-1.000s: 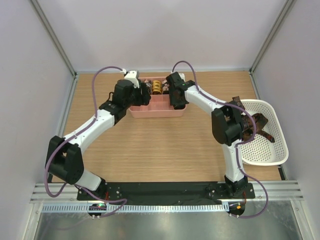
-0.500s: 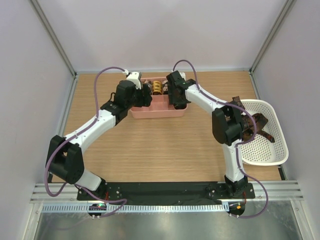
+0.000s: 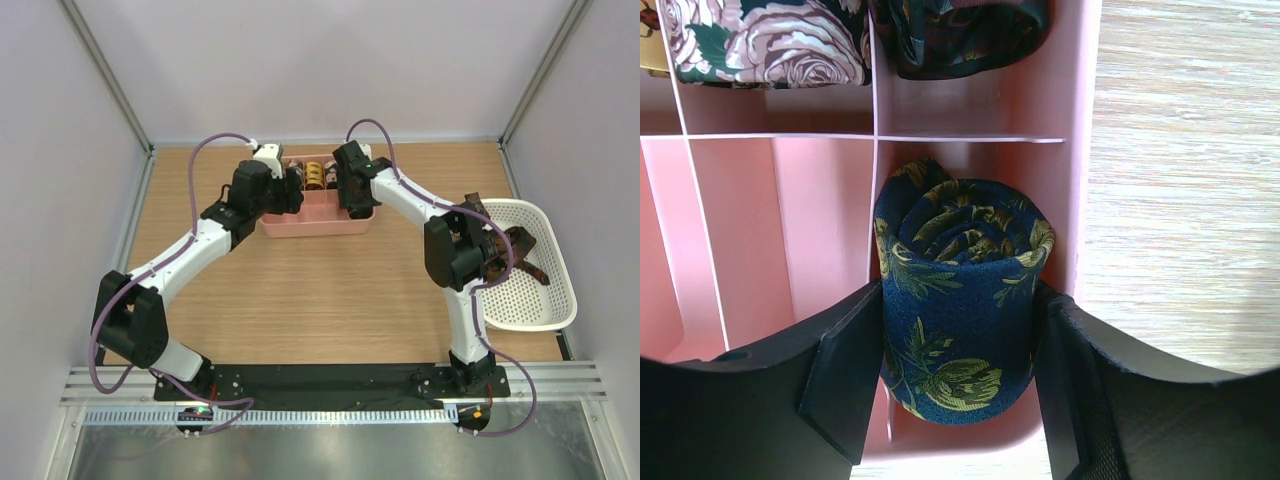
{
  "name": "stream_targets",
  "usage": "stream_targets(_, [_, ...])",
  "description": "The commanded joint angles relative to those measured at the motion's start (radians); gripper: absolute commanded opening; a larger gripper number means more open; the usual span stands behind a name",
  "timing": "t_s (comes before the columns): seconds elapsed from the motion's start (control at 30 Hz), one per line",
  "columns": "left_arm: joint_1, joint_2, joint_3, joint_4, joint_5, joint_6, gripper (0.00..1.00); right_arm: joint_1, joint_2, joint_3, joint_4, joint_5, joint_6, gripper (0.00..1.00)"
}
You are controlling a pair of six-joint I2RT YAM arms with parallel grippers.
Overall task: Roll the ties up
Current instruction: Place the rolled tie into the container
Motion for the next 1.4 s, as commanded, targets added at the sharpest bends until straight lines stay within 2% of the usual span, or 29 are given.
stream_targets(0.0, [-0.005, -0.019, 0.035, -0.005, -0.008, 0.023, 0.64, -0.018, 0.064, -0.025, -0.087, -0.015, -0.007, 0.44])
stream_targets(0.17, [-0.015, -0.023, 0.033, -0.011, -0.008, 0.027, 0.64, -0.024, 0.098, -0.061, -0.063, -0.015, 0.004, 0.4])
stream_targets(0.33, [-0.053, -0.026, 0.012, 0.012, 0.009, 0.029, 0.64, -0.032, 0.101, -0.108, -0.017, -0.081, 0.01, 0.43])
stream_targets(0.37, [-0.07, -0.029, -0.014, 0.028, 0.01, 0.027, 0.64, -0.033, 0.098, -0.107, -0.017, -0.081, 0.012, 0.45])
stream_targets(0.43, [-0.082, -0.029, -0.04, 0.083, 0.007, 0.013, 0.64, -0.032, 0.087, -0.091, -0.029, -0.081, 0.012, 0.56])
stream_targets(0.47, [-0.094, -0.024, -0.056, 0.09, 0.003, 0.012, 0.64, -0.033, 0.084, -0.084, -0.037, -0.079, 0.013, 0.59])
stream_targets(0.6, [-0.125, -0.036, -0.1, 0.161, -0.049, 0.012, 0.64, -0.033, 0.079, -0.024, -0.087, -0.064, 0.004, 0.66])
stream_targets(0.73, [-0.128, -0.096, -0.208, 0.349, -0.094, -0.002, 0.66, -0.032, 0.073, -0.002, -0.115, -0.055, -0.004, 0.68])
stream_targets(0.8, [-0.127, -0.131, -0.279, 0.426, -0.121, -0.01, 0.72, -0.033, 0.069, 0.002, -0.118, -0.056, -0.007, 0.68])
stream_targets(0.87, [-0.127, -0.148, -0.327, 0.542, -0.17, -0.037, 1.0, -0.032, 0.069, 0.001, -0.116, -0.056, -0.007, 0.68])
stream_targets(0.93, [-0.125, -0.159, -0.413, 0.65, -0.256, -0.092, 1.0, -0.032, 0.069, -0.002, -0.112, -0.061, -0.005, 0.68])
stream_targets(0.97, [-0.125, -0.155, -0.441, 0.766, -0.314, -0.141, 1.0, -0.033, 0.069, -0.002, -0.11, -0.066, -0.005, 0.68])
stream_targets(1.0, [-0.124, -0.147, -0.456, 0.787, -0.467, -0.296, 1.0, -0.033, 0.069, -0.001, -0.11, -0.069, -0.004, 0.67])
stream_targets(1.07, [-0.116, -0.135, -0.447, 0.686, -0.546, -0.457, 1.0, -0.033, 0.066, 0.004, -0.109, -0.07, -0.004, 0.66])
stream_targets(1.1, [-0.113, -0.138, -0.447, 0.683, -0.543, -0.45, 1.0, -0.033, 0.066, 0.004, -0.109, -0.07, -0.004, 0.66])
stream_targets(1.13, [-0.113, -0.147, -0.452, 0.696, -0.432, -0.344, 1.0, -0.033, 0.063, 0.005, -0.109, -0.07, -0.005, 0.66])
stream_targets(1.2, [-0.114, -0.174, -0.475, 0.745, -0.386, -0.356, 1.0, -0.032, 0.058, 0.007, -0.106, -0.073, -0.004, 0.66])
stream_targets(1.23, [-0.117, -0.179, -0.485, 0.77, -0.372, -0.394, 1.0, -0.032, 0.056, 0.007, -0.107, -0.076, -0.004, 0.66])
stream_targets(1.33, [-0.125, -0.182, -0.525, 0.856, -0.332, -0.483, 0.76, -0.033, 0.058, 0.014, -0.113, -0.095, -0.002, 0.65])
stream_targets(1.37, [-0.131, -0.176, -0.533, 0.871, -0.32, -0.506, 0.57, -0.035, 0.061, 0.022, -0.118, -0.096, -0.001, 0.65])
